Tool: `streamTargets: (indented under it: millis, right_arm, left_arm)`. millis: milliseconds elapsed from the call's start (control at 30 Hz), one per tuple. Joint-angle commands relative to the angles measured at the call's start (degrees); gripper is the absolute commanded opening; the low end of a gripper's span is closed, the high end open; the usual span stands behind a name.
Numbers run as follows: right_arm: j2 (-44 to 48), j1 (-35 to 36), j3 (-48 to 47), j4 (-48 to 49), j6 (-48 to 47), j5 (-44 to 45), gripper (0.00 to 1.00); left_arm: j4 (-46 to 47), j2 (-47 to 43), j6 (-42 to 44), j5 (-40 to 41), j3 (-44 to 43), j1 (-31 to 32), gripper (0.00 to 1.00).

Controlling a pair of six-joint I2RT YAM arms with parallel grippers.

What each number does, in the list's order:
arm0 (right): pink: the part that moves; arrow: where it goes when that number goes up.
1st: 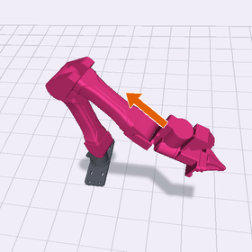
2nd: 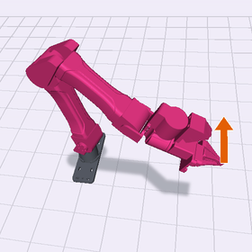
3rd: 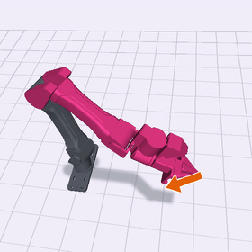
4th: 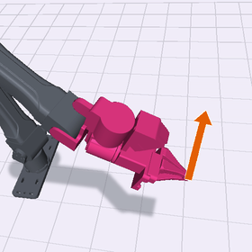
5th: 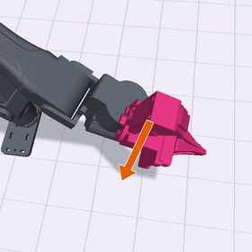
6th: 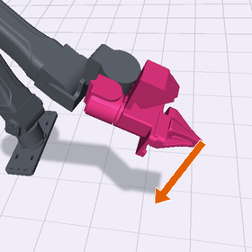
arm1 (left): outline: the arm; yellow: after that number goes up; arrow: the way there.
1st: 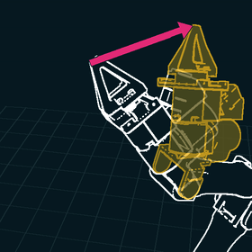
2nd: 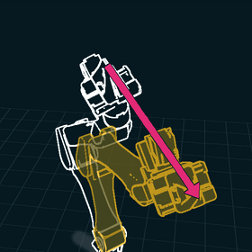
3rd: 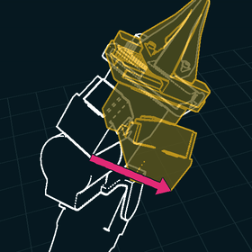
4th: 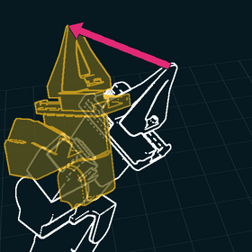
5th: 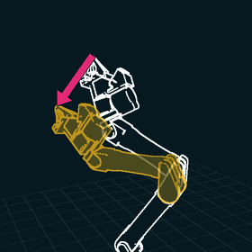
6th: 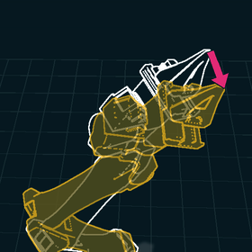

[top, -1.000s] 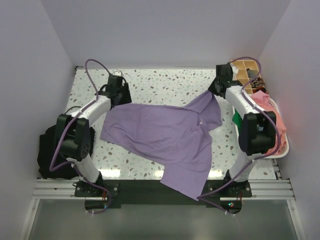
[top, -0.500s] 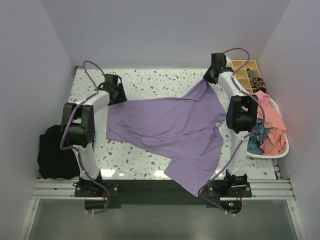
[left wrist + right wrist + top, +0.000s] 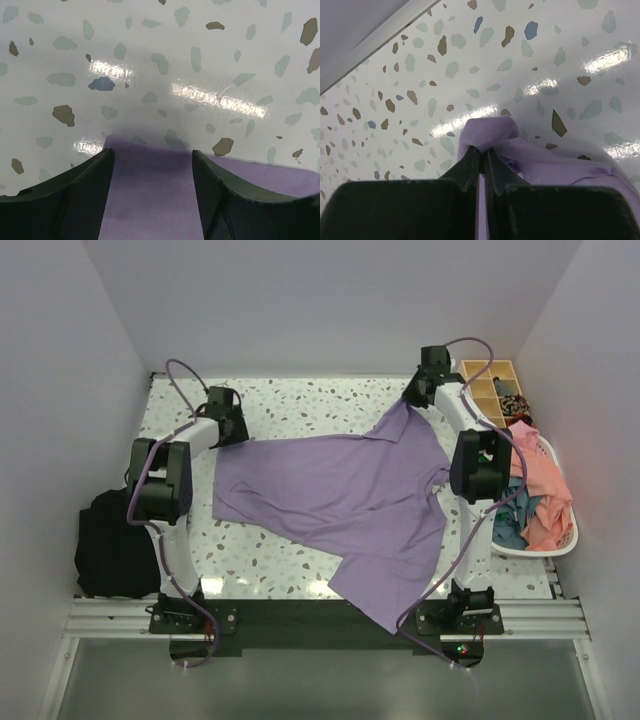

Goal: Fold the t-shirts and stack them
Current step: Grap the side of the flattened tshirt furthest away from the robot with both arms

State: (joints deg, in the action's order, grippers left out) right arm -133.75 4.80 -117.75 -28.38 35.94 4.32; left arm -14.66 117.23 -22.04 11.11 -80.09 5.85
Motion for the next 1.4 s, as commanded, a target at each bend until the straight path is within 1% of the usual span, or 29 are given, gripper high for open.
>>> streamTargets:
  millis: [0,67,167,300,400,467,500,533,633,700,733,767,800,833,933,1033,1133,1200,1367]
  right_arm:
    - [-0.54,-0.23,-2.39,0.0,-0.35,-3.08,0.0]
    - [-0.46,-0.14,-2.39,-0.1,-0.35,-3.09,0.0]
    - [-0.37,-0.14,-2.3,-0.09,-0.7,-3.09,0.0]
    - [-0.37,-0.23,-2.57,-0.36,-1.31,-3.18,0.0]
    - [-0.28,-0.23,-2.57,-0.62,-1.75,-3.0,0.0]
    - [-0.28,-0.23,-2.48,-0.8,-1.93,-2.74,0.0]
    - [-0.28,-0.23,-2.48,-0.89,-2.02,-2.65,0.0]
    - [-0.28,-0.23,-2.48,-0.97,-2.02,-2.65,0.0]
    - [-0.1,-0.23,-2.39,-1.32,-2.19,-2.38,0.0]
    - [0.07,-0.14,-2.31,-1.76,-2.37,-2.12,0.0]
    - [0.16,-0.23,-2.3,-1.77,-2.46,-2.12,0.0]
    - [0.42,-0.23,-2.13,-1.59,-2.54,-2.12,0.0]
    - [0.51,-0.14,-2.04,-1.68,-2.63,-2.21,0.0]
    - [0.51,-0.14,-2.04,-1.68,-2.72,-2.21,0.0]
    - [0.51,-0.23,-2.04,-1.85,-2.81,-2.65,0.0]
    - [0.42,-0.14,-1.87,-2.03,-2.72,-3.0,0.0]
    - [0.42,-0.23,-1.69,-2.2,-2.55,-3.26,0.0]
    - [0.51,-0.14,-1.69,-2.47,-2.46,-3.52,0.0]
    - [0.6,-0.23,-1.51,-2.82,-2.55,-3.44,0.0]
  left_arm:
    - [0.68,-2.35,0.25,5.23,0.28,-0.75,0.69]
    - [2.96,-2.53,0.6,4.18,1.52,-1.36,0.7]
    - [-0.1,0.36,0.16,3.91,-1.36,-1.98,0.7]
    - [0.67,3.35,0.33,1.82,-2.35,-2.07,0.69]
    - [1.64,4.93,1.21,0.67,-2.78,-2.15,0.65]
    - [1.56,5.9,1.91,-0.39,-4.01,-2.33,0.49]
    - [1.21,6.78,1.92,-1.7,-4.45,-2.42,0.4]
    - [1.12,6.96,2.0,-2.49,-4.72,-2.42,0.21]
    - [1.29,6.78,2.18,-4.43,-4.55,-2.51,0.04]
    - [0.95,5.91,2.27,-4.96,-4.28,-2.51,0.03]
    - [0.51,5.56,2.18,-4.87,-4.11,-2.51,0.08]
    - [0.07,4.68,2.09,-4.79,-4.1,-2.51,0.16]
    - [-0.37,4.15,2.09,-4.53,-3.84,-2.51,0.27]
    - [-0.37,3.54,2.27,-4.26,-3.32,-2.51,0.43]
    - [-2.12,1.69,2.97,-1.28,-3.84,-2.51,0.57]
    - [-3.54,0.2,3.32,1.1,-3.93,-2.51,0.62]
    - [-4.59,-0.42,2.8,0.05,-3.58,-2.59,0.62]
    - [-6.87,-0.33,2.36,-0.74,-3.4,-2.68,0.63]
    - [-5.47,0.36,2.09,-3.81,-1.2,-2.68,0.61]
